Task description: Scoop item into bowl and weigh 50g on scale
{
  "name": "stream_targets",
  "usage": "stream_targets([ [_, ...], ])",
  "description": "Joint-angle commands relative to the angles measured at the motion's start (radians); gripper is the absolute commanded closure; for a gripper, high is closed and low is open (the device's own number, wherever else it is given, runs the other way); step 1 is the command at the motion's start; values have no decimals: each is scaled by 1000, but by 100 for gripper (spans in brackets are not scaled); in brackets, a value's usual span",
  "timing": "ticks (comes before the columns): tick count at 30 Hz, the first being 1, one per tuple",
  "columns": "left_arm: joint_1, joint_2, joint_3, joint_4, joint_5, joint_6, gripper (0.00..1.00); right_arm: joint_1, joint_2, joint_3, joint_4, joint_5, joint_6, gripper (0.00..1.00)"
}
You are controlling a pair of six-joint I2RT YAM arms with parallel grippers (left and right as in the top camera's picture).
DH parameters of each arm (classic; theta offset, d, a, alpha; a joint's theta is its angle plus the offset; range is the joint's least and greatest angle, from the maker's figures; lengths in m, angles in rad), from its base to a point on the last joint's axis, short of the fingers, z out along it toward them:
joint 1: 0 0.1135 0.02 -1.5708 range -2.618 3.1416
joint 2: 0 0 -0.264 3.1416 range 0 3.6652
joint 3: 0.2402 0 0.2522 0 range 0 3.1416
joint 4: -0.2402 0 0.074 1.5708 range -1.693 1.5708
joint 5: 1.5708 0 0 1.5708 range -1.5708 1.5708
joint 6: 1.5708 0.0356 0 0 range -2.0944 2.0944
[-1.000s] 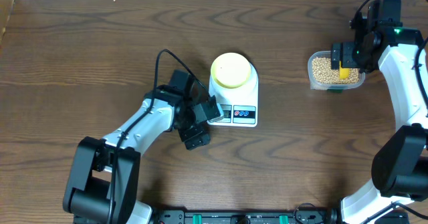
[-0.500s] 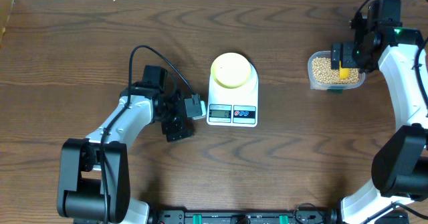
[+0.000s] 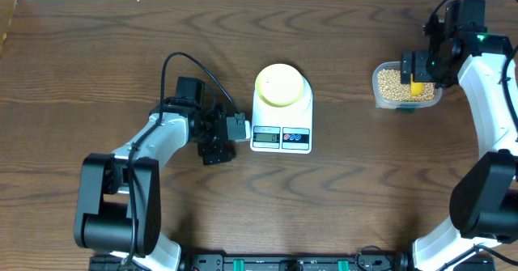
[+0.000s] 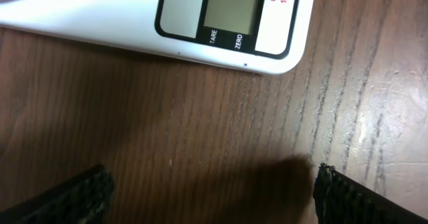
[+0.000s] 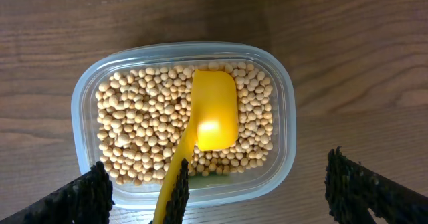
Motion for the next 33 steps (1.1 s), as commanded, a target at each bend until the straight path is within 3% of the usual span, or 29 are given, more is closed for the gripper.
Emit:
stream_targets([
  [1,-3,8,-16,19,9,11,2,-7,2,-3,0,8,5,1],
  [6,-8,8,-16,45,94,11,2,-7,2,-3,0,8,5,1],
  [33,-107,12,-16,44,100,10,2,-7,2,-3,1,8,5,1],
])
